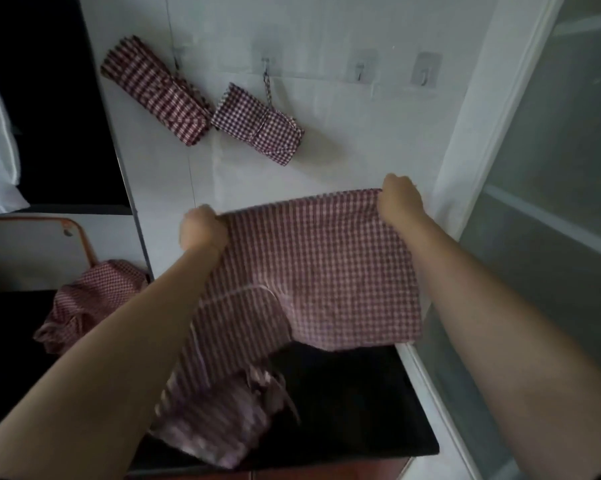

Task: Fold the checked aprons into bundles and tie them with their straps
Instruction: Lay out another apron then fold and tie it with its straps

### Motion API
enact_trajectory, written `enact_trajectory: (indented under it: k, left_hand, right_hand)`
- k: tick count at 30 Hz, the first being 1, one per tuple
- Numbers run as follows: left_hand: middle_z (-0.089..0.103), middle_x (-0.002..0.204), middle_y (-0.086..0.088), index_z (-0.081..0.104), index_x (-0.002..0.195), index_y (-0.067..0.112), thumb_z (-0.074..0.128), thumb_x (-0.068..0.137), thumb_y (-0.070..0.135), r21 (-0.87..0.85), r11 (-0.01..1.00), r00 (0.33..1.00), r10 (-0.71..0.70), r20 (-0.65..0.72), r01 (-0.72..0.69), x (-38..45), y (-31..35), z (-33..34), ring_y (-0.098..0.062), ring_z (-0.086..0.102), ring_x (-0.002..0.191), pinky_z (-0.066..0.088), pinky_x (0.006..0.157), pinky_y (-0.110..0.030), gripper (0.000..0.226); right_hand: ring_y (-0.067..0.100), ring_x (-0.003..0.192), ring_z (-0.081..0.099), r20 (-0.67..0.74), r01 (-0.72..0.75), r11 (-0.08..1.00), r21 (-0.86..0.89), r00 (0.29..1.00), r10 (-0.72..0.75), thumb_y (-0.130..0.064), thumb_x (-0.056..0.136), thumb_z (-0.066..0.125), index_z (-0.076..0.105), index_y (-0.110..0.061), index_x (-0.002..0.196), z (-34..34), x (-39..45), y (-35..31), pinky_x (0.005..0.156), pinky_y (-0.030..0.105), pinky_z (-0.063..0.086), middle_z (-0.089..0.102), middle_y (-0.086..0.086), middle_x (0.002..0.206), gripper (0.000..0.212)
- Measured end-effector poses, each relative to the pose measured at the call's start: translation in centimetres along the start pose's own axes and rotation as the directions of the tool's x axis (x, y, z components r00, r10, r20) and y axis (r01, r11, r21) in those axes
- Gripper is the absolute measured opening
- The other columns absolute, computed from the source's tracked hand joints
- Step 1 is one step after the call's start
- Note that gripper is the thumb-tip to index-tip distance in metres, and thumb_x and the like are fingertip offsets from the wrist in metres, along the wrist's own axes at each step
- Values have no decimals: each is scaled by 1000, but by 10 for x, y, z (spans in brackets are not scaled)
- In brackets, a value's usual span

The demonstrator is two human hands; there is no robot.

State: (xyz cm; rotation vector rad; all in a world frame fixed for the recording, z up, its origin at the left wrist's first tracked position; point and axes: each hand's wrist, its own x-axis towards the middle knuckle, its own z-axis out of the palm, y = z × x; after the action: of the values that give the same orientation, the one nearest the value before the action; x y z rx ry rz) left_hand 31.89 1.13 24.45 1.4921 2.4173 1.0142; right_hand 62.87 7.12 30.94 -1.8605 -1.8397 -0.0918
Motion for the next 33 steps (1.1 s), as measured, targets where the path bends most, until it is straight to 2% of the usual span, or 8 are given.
enact_trajectory:
  k: [3, 8, 13, 17, 20, 22, 26, 33]
  left_hand:
    - [53, 115, -20, 59, 108, -1, 42, 93, 4, -115, 955, 894, 207, -398, -273, 1, 11, -7, -35, 48, 110, 43, 93, -44, 23]
    - [54, 108, -21, 62, 99, -3, 44, 89, 18, -7, 941, 864, 307, -399, -338, -10, -32, 49, -43, 46, 113, 41, 97, -54, 29]
    - [57, 90, -23, 68, 79, -7, 47, 81, 21, 182, 942, 948, 302, -101, -281, -85, -107, 151, -42, 51, 97, 49, 76, -51, 35]
    - [57, 118, -16, 71, 109, 2, 47, 94, 29, 349, 930, 895, -56, 443, -114, -149, -152, 213, -34, 49, 115, 46, 93, -42, 39]
    - [64, 113, -12, 68, 107, 7, 34, 99, 44, 508, 861, 680, -359, 640, -24, -183, -164, 251, -28, 59, 96, 50, 85, -35, 51]
    - [67, 101, -9, 68, 98, 10, 27, 102, 48, 577, 814, 701, -374, 607, -65, -185, -157, 251, -25, 61, 87, 49, 77, -32, 56]
    - [63, 113, -10, 67, 106, 10, 41, 99, 26, 502, 836, 857, -78, 510, -223, -168, -141, 282, -26, 57, 105, 51, 87, -40, 31]
    - [-32, 159, 3, -18, 152, 42, 71, 66, 74, 419, 821, 524, -178, 833, -387, -170, -150, 345, -40, -20, 148, 11, 114, -66, 128]
  right_hand:
    - [33, 100, 55, -214, 20, 982, 190, 977, 21, -1, 99, 40, 51, 0, 113, 9, -3, 9, 72, 30, 35, 50, 21, 120, 18]
    - [23, 86, 48, -346, 73, 951, 300, 938, 37, -10, 101, 39, 54, 1, 109, 43, -20, 28, 69, 31, 36, 51, 18, 116, 20]
    - [34, 89, 53, -159, -103, 954, 280, 975, 152, -12, 95, 44, 57, 5, 98, 146, -84, 85, 67, 33, 34, 54, 22, 109, 21]
    - [39, 96, 56, 196, -319, 942, 103, 935, 295, -15, 93, 47, 59, 6, 91, 235, -163, 144, 71, 37, 40, 58, 24, 105, 24]
    - [36, 97, 61, 625, -414, 892, -183, 651, 431, -25, 94, 49, 65, 0, 103, 292, -209, 185, 76, 33, 47, 64, 19, 111, 31]
    - [33, 102, 61, 726, -344, 892, -293, 527, 441, -28, 95, 51, 64, -3, 108, 299, -221, 191, 79, 33, 47, 64, 16, 114, 31]
    - [29, 109, 59, 593, -132, 954, -270, 758, 273, -28, 98, 53, 61, -9, 117, 322, -216, 175, 91, 36, 49, 62, 12, 120, 28]
    - [33, 152, -6, 787, 115, 986, -121, 616, 25, -83, 70, 59, 0, -39, 154, 372, -226, 199, 119, 57, 6, -8, 1, 165, 112]
